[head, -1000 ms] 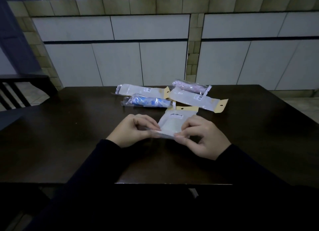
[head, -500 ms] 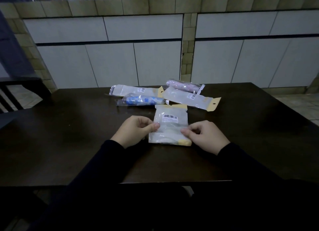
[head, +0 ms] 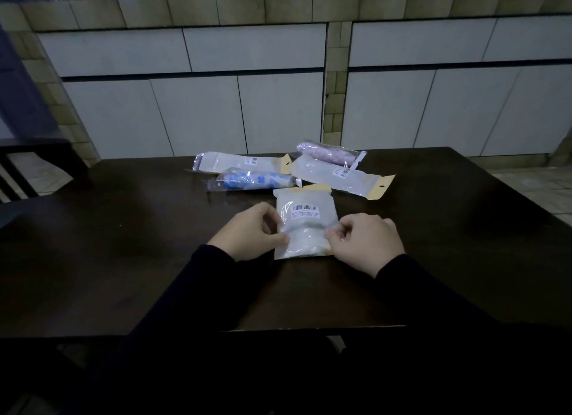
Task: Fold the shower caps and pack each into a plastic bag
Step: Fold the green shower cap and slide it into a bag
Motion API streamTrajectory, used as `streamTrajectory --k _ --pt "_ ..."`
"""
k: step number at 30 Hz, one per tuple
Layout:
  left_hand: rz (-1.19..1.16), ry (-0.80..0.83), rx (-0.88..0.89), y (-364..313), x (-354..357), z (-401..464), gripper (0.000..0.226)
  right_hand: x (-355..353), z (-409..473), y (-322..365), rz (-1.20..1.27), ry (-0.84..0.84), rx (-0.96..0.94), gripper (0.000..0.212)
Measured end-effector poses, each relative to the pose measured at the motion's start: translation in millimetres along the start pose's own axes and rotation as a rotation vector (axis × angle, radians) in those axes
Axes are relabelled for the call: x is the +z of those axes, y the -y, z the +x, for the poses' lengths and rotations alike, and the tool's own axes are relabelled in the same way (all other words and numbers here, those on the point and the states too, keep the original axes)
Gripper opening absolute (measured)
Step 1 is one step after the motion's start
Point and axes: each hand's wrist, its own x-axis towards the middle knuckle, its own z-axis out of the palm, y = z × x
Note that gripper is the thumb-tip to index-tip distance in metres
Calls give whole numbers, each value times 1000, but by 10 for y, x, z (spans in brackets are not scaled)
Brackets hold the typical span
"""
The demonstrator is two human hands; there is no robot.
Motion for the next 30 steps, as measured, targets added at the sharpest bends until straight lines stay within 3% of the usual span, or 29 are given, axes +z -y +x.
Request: streamTrajectory --k 2,4,7,10,14,16,19,24,28,30 --pt "-74 -11 -22 -45 24 -7 26 -26 -18 23 -63 -43 11 25" --pt "-120 -44 -45 -107 91 -33 15 -45 -9 26 -110 -70 -2 26" --pt "-43 -163 -89 -181 204 -23 36 -54 74 57 -82 29 87 49" --pt "-75 -149 -152 -239 236 8 51 -32 149 104 -171 107 154 70" --pt "-437 -137 -185 -222 216 8 77 -14 161 148 35 150 197 50" --pt "-608 -57 -150 -184 219 20 69 -4 144 138 127 107 180 40" --pt "-766 58 -108 -152 147 -4 38 11 107 98 222 22 138 27" --pt "-881 137 -88 -79 9 6 39 61 138 67 525 12 89 22" --pt "-863 -71 -97 -62 -17 141 71 -5 202 162 829 -34 78 20" --pt "-544 -323 -62 -101 2 228 75 -11 273 192 938 -90 67 15"
